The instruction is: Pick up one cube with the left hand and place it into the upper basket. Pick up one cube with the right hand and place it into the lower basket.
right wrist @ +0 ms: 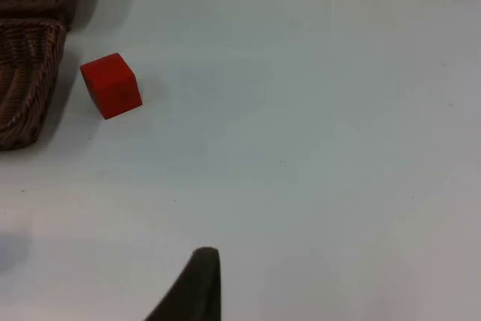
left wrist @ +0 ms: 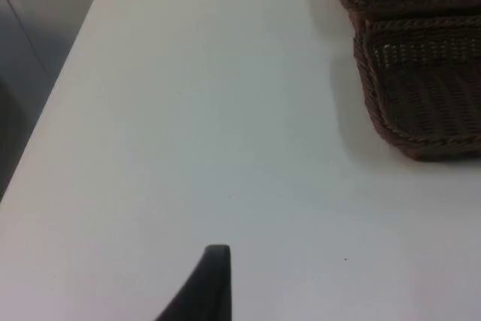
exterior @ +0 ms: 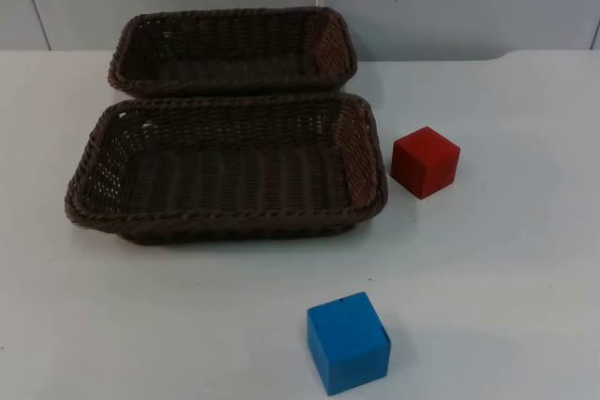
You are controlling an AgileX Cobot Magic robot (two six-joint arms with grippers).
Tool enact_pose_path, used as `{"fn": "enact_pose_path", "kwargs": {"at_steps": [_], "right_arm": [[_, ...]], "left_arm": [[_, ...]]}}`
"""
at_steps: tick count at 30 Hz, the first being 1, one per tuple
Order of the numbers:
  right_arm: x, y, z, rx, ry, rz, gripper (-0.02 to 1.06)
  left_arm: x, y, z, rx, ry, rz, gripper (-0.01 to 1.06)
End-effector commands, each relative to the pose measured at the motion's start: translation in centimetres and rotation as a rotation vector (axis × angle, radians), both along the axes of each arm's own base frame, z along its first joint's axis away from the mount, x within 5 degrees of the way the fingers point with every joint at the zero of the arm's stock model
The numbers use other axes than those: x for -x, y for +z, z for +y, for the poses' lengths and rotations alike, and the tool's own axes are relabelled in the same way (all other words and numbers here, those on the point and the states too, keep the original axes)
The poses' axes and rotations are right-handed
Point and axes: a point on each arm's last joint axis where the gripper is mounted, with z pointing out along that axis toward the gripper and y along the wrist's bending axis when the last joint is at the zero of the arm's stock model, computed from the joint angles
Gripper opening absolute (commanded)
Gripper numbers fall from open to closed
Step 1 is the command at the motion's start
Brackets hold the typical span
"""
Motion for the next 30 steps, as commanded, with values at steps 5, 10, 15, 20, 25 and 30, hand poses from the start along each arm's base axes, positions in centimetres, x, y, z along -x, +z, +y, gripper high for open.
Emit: {"fn": "enact_pose_path", "kwargs": {"at_steps": [5,10,15,20,25,30], "right_arm": [[-0.1,-0.2,0.0,0.01,-0.001,0.001,1.05],[-0.1,-0.2,0.0,0.01,-0.001,0.001,1.05],[-0.1,-0.2,0.0,0.01,-0.001,0.001,1.05],[-0.1,-0.2,0.0,0.01,-0.001,0.001,1.05],[-0.1,-0.2,0.0,0.01,-0.001,0.001,1.05],[-0.1,-0.2,0.0,0.01,-0.001,0.001,1.05]], "left_arm": [[-0.2,1.6,-0.1,0.018,-0.002,-0.038,1.05],[-1.1,2.4,-0.2,0.017,-0.003,-0.016,1.05],[-2.1,2.7,-0.2,0.022,-0.009,-0.01,1.05],[-3.1,2.9,-0.5,0.045,-0.029,0.0,1.05],[-4.2,3.0,-1.0,0.067,-0.07,0.011,1.05],[-5.2,3.2,-1.2,0.07,-0.096,0.009,1.05]]}}
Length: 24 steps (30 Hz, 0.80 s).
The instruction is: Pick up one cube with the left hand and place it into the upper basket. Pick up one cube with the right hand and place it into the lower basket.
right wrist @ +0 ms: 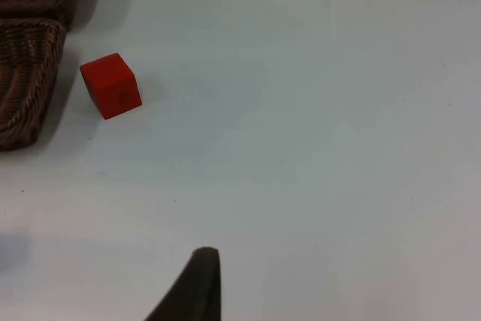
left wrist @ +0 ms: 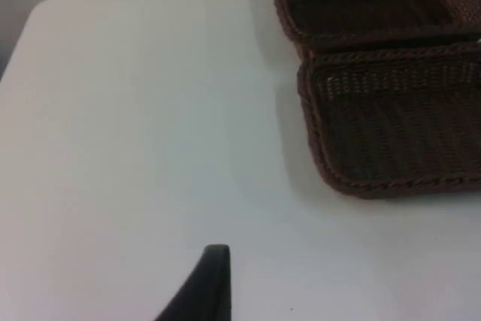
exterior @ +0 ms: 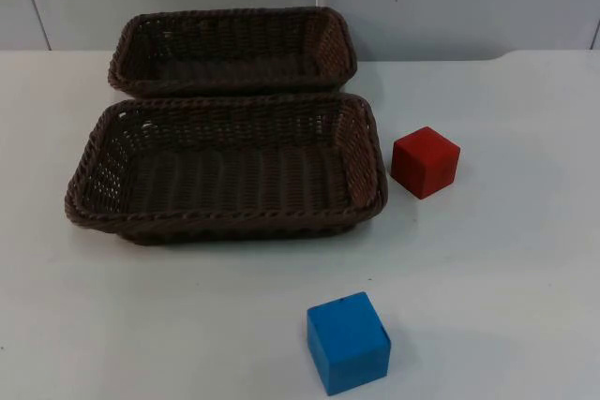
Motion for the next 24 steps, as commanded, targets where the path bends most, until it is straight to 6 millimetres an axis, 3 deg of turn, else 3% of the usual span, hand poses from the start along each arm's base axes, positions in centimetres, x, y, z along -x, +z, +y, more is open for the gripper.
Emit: {"fn": "enact_pose_path", "kwargs": {"at_steps": [1,24], "right_arm": [[-0.1,-0.2,0.0,0.01,-0.001,0.001,1.05],[-0.1,-0.2,0.0,0.006,-0.003,0.001,1.05]], "left_arm": [[-0.5,0.4,-0.2,0.007,-0.017,-0.022,1.05],[-4.1,1.1,-0.5,-0.005,-0.055,0.025,1.05]]}}
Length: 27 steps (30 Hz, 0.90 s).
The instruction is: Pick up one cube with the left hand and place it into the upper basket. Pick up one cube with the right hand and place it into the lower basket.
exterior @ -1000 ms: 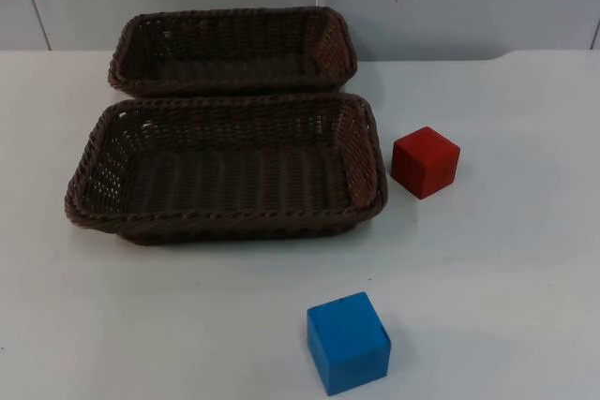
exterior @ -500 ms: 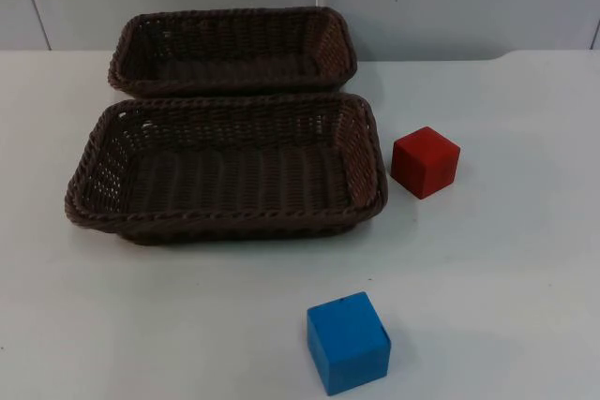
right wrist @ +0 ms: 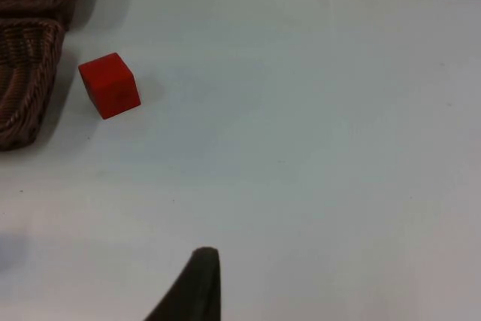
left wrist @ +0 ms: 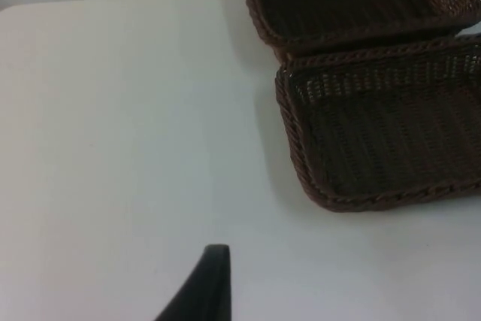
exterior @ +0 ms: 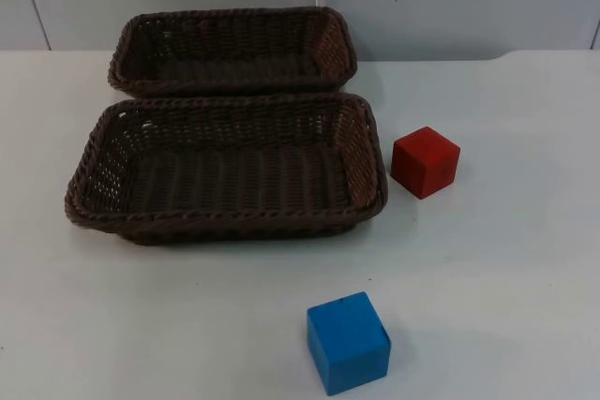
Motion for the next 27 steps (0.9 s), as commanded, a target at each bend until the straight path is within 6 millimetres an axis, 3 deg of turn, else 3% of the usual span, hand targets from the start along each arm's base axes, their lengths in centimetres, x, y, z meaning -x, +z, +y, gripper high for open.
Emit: {"fn": "enact_pose_path", "kwargs": {"at_steps": [1,27], "right_arm": [[-0.1,-0.2,0.0,0.005,-0.002,0.002,1.05],[-0.1,-0.2,0.0,0.005,-0.002,0.002,1.05]], "left_arm": [[-0.5,0.6,-0.1,0.013,0.002,-0.017,1.05],[-8.1,3.6,-0.2,-0.014,-0.012,-0.01,1.04]]}}
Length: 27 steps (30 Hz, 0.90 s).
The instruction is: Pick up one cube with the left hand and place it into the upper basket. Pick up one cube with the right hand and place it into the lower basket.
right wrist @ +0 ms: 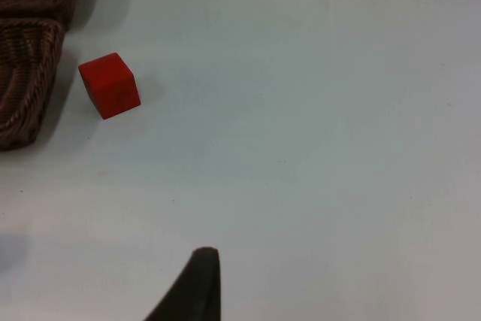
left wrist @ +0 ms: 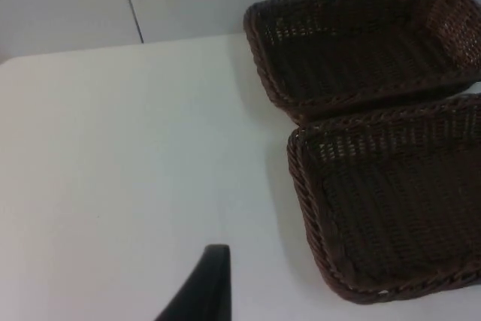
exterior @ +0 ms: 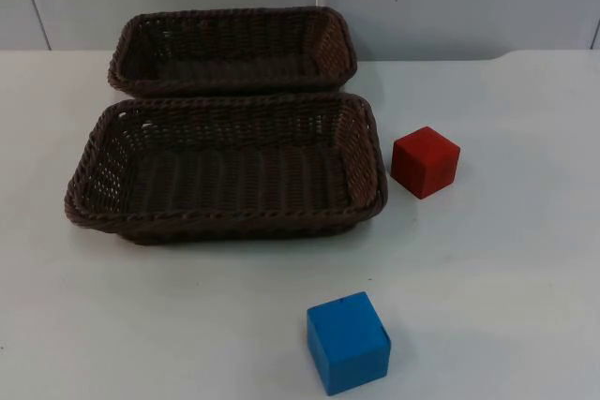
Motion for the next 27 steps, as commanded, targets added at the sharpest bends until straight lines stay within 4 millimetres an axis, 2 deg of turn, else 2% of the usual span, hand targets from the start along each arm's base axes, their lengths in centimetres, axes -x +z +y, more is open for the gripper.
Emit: {"fn": "enact_pose_path", "kwargs": {"at_steps": [1,12,27], "right_arm": [[-0.1,-0.2,0.0,0.005,-0.002,0.002,1.05],[-0.1,-0.2,0.0,0.005,-0.002,0.002,1.05],[-0.1,-0.2,0.0,0.007,-0.003,0.001,1.05]], "left_arm": [[-0.6,0.4,0.0,0.014,0.003,-0.014,1.04],[-3.0,0.8,-0.4,0.002,-0.043,-0.037,1.04],[-4.9,1.5,-0.9,-0.038,-0.086,-0.068,1.03]]}}
